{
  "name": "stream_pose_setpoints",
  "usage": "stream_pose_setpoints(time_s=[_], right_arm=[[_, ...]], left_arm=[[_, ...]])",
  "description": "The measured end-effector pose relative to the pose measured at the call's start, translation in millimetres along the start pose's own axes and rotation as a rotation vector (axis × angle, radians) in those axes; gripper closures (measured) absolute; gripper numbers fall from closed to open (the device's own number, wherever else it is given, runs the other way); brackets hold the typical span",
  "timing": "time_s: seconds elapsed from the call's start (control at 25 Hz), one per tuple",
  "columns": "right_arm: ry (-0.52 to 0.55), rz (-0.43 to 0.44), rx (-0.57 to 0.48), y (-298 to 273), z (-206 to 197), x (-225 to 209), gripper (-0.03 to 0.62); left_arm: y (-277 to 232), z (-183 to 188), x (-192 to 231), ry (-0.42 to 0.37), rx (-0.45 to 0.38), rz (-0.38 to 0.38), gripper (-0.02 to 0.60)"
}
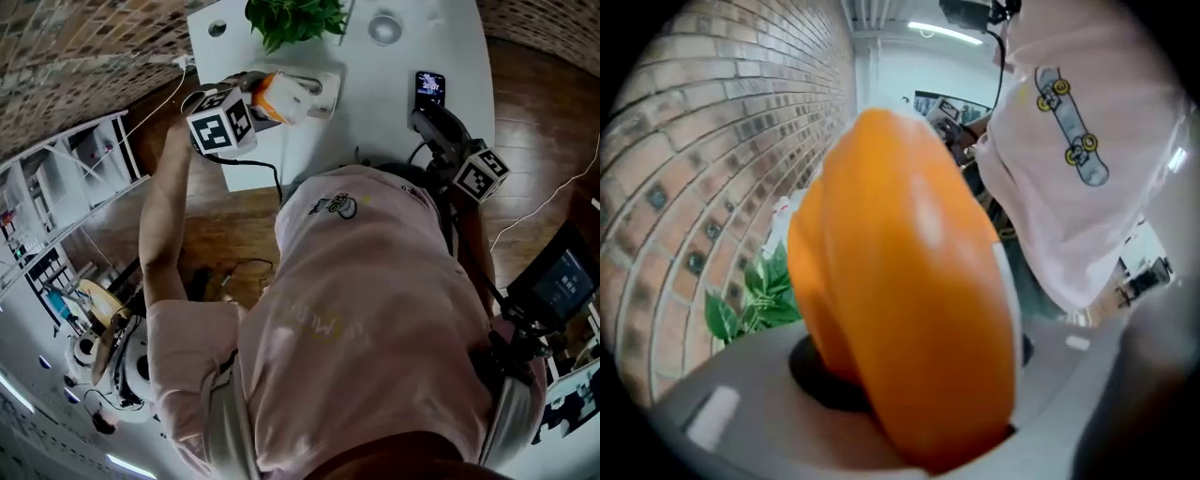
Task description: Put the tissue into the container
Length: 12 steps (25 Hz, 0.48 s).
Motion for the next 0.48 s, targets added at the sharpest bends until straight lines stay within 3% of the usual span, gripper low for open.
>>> stream_pose_setpoints(time_s=[0.12, 0.16, 0.24, 0.32, 0.36, 0.4, 0.48], right_arm=[[0.014, 0.034, 0.001, -9.7, 0.3, 2.3, 0.413], [0.004, 0.036, -0.001, -12.5, 0.9, 4.8, 0.413], [-0.014, 0.036, -0.011, -13.1, 1.6, 8.5, 0.413], [-0.018, 0.023, -0.022, -7.0, 1.1, 7.2, 0.413], [-0.019, 0.01, -0.027, -2.1, 0.0, 5.4, 0.413], [-0.023, -0.006, -0.031, 3.0, -1.5, 3.3, 0.413], [-0.035, -0.038, -0.035, 12.2, -5.6, -0.7, 0.413]], left_arm=[[14.4, -4.0, 7.7, 0.072, -0.069, 0.036, 0.318], [24.2, -1.5, 10.5, 0.123, -0.155, 0.019, 0.321], [65.3, 17.5, 8.2, 0.238, -0.422, -0.07, 0.324], [123.0, 43.9, -2.7, 0.223, -0.636, -0.131, 0.324], [151.0, 53.9, -9.0, 0.171, -0.656, -0.121, 0.322], [175.5, 60.2, -14.6, 0.108, -0.607, -0.09, 0.321], [206.7, 63.5, -20.9, -0.005, -0.407, -0.015, 0.319]])
Point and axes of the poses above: the fingertips, and each gripper's own axes: y backward along the fingers, x to its left, z out of its top, the point moved 8 cm from there along y, backward along the fingers, and after that the axes turned 1 degree about y, right-handed, at the moved point
